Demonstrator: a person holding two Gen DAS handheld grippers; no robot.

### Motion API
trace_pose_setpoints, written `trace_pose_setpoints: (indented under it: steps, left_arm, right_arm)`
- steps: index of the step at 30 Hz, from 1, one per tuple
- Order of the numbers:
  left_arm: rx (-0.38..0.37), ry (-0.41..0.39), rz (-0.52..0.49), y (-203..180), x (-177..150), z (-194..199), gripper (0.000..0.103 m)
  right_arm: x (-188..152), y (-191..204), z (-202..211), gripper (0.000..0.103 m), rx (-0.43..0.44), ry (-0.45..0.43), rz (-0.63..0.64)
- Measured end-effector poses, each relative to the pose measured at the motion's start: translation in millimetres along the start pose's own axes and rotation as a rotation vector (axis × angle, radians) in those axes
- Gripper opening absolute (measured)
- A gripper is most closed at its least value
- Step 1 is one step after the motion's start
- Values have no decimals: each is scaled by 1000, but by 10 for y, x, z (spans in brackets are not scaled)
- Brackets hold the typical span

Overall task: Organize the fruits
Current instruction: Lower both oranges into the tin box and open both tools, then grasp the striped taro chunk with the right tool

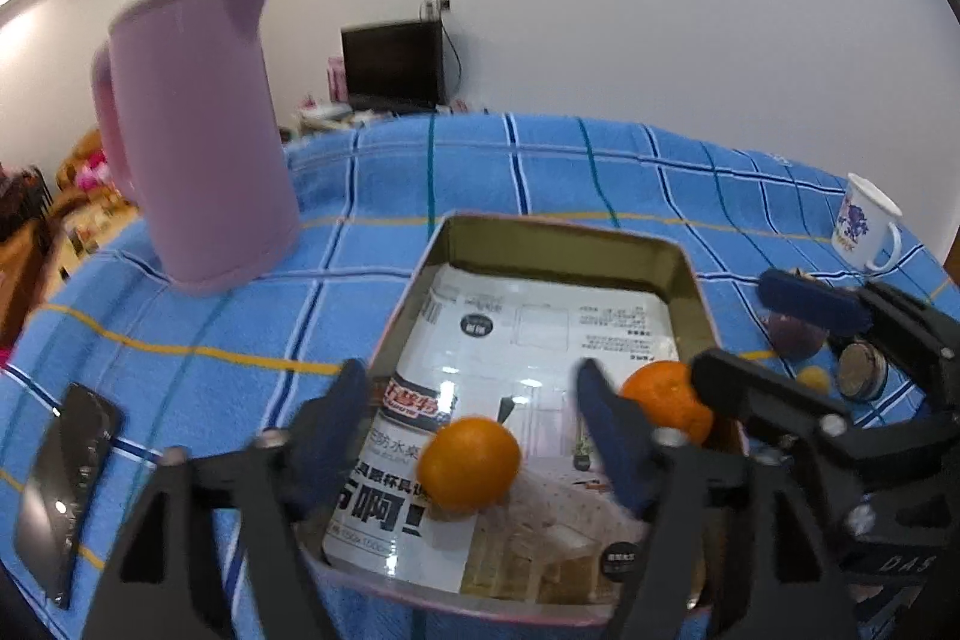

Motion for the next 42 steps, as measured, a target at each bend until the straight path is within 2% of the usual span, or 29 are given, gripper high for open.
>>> trace_pose_setpoints:
  steps: [1,3,5,11,15,21,23,24,27,32,36,37,39,42]
  left_arm:
    - [8,-17,-6,-33,5,46,95]
    - [3,-49,-9,-101,14,138,100]
    - [2,-69,-19,-173,28,199,100]
    - [-43,-90,-35,-505,51,287,100]
    - [-87,-98,-81,-834,45,335,100]
    - [-121,-82,-134,-1135,13,309,100]
    - [-131,-82,-143,-1204,15,312,99]
    - [-136,-80,-146,-1234,24,307,99]
    - [-150,-80,-158,-1311,46,300,99]
    - [-173,-61,-166,-1383,58,251,96]
    - [-170,-50,-153,-1363,64,214,96]
    - [-173,-48,-151,-1362,67,213,96]
    - [-176,-51,-155,-1368,73,223,96]
    - [-189,-51,-168,-1402,86,227,87]
  right_arm:
    - [-6,-26,49,72,-12,-7,-1]
    - [-53,-161,255,72,-47,-23,-22]
    - [-110,-330,428,73,-99,-28,-49]
    - [-318,-925,843,73,-347,-29,-189]
    - [-427,-1156,823,73,-381,23,-270]
    - [-549,-1294,690,72,-365,104,-318]
    - [-556,-1334,660,69,-357,122,-326]
    - [-562,-1350,641,64,-347,136,-332]
    - [-574,-1384,575,62,-311,159,-351]
    - [-586,-1365,487,60,-294,208,-342]
    - [-580,-1290,475,59,-268,203,-315]
    - [-582,-1290,462,50,-262,208,-315]
    - [-588,-1310,441,41,-250,220,-322]
    - [-583,-1310,494,41,-229,199,-325]
Point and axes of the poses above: each gripper's, at about its wrist camera, not at the fingertips, and z roughly against the way its jaws point, y to its left, x to its top, the point moved 1 cm from there along -z, roughly the way its jaws point, and after that the axes turned 7 degrees about -z, right-handed, at the moved point
